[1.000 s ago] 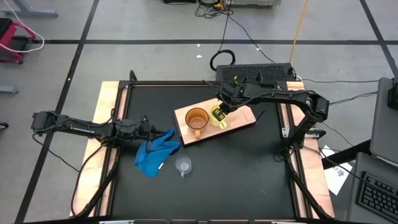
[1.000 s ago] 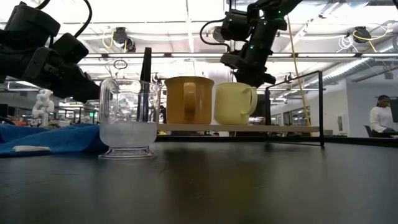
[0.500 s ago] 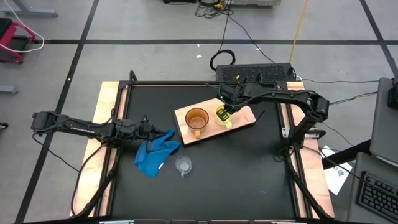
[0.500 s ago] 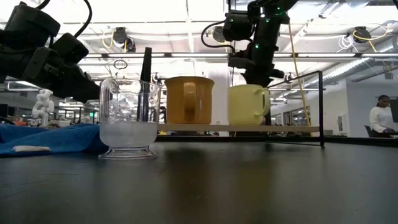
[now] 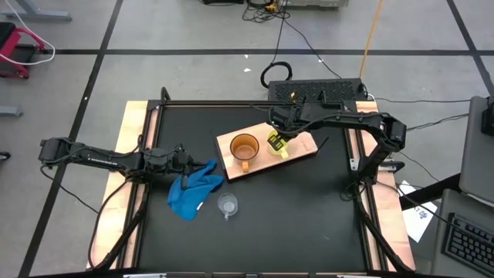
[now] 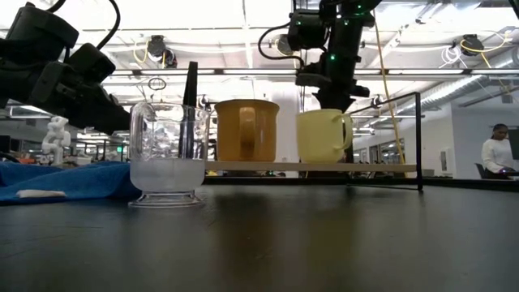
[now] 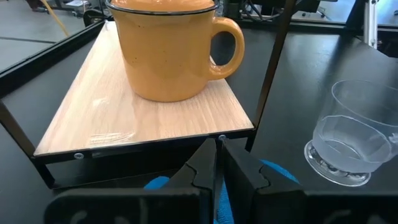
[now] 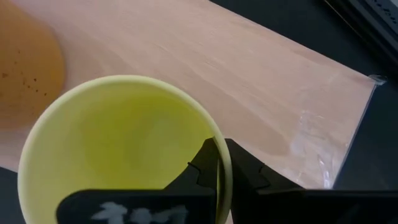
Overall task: Stack small to large cups/mugs on shelf
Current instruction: Put the yellow mug on the shelf
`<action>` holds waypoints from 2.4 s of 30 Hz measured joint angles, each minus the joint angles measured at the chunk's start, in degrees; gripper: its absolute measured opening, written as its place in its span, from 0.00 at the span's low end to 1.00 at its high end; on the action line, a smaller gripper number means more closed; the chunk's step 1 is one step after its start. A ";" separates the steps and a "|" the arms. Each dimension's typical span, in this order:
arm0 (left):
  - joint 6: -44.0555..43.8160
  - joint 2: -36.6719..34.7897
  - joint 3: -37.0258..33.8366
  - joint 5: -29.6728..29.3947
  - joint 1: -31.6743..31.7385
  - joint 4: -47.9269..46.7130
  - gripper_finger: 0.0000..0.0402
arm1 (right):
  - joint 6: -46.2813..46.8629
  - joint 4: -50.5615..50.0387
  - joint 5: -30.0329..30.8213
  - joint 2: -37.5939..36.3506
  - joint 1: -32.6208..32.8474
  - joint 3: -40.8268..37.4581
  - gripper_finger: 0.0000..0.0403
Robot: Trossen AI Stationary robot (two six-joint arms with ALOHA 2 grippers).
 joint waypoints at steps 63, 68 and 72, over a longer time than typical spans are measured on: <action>0.05 0.02 0.00 1.48 -1.62 0.09 0.08 | -0.32 6.71 -2.21 0.35 1.66 -2.77 0.27; 0.02 0.02 0.00 1.48 -1.62 0.08 0.08 | -0.33 6.81 -2.21 0.31 1.72 -2.73 0.28; 0.00 0.02 0.00 1.48 -1.62 0.08 0.08 | -0.32 6.91 -3.32 0.31 1.72 -2.71 0.28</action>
